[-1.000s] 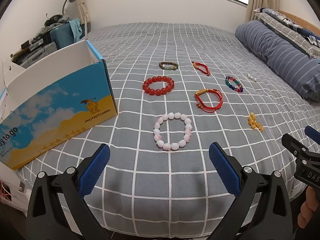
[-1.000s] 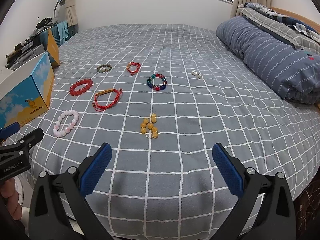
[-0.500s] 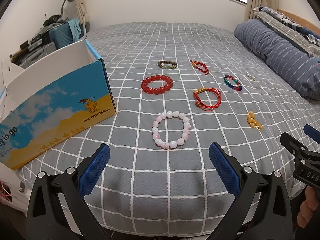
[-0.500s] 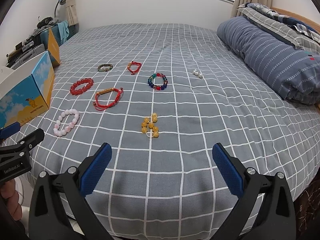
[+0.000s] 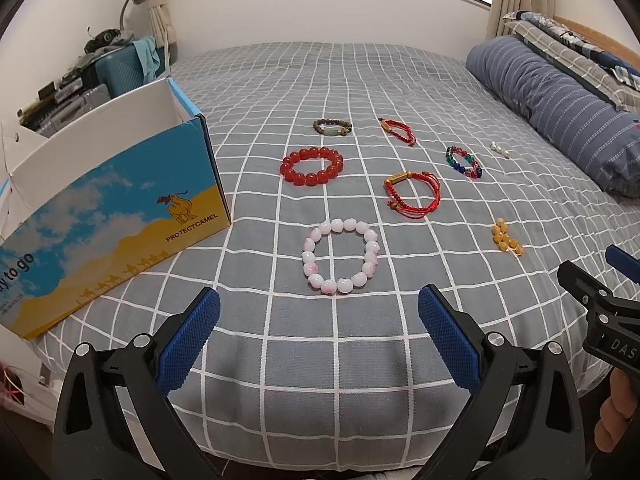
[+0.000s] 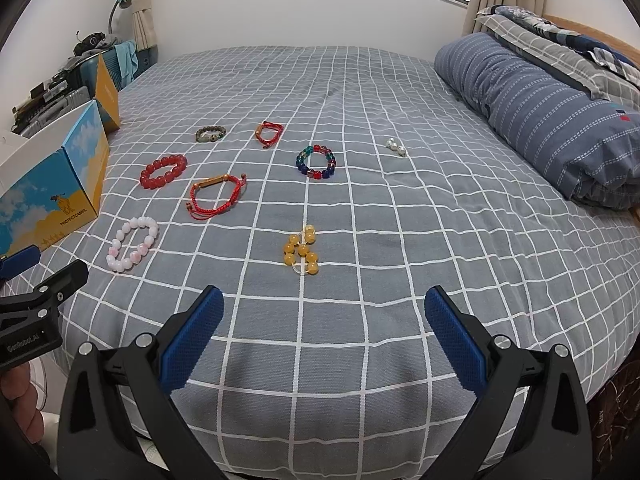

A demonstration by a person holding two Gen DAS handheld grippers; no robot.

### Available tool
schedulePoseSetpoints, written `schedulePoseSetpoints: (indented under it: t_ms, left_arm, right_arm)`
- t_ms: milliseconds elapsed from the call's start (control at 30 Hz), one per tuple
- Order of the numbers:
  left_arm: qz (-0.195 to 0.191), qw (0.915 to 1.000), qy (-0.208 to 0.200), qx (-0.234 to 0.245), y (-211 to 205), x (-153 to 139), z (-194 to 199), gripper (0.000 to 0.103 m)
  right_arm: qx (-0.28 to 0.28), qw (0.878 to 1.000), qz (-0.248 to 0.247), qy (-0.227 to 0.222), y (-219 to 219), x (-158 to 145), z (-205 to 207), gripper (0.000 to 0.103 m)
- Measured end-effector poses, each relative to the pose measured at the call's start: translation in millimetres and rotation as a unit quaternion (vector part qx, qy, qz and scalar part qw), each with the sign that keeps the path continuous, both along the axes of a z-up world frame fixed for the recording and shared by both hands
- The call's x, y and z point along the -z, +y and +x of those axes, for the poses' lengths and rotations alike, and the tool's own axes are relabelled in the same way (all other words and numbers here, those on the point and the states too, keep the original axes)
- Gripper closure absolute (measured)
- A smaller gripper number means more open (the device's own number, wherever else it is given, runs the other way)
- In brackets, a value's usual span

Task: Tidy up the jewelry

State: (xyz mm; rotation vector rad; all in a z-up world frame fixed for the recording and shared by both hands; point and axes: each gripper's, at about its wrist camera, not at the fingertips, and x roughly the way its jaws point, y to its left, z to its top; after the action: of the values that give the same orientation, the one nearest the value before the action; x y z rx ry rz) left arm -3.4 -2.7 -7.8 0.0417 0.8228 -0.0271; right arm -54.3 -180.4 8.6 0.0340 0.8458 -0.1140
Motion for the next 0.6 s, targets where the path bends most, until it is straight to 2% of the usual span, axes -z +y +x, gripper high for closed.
schedulePoseSetpoints:
  t_ms: [600]
  left_arm:
    - [0.002,1.0000,0.004,0.004,-2.2,0.8,-0.6,0.006]
  right_arm:
    - [0.006,1.000,0.005,0.007,-4.4,2.2,2.9,0.006]
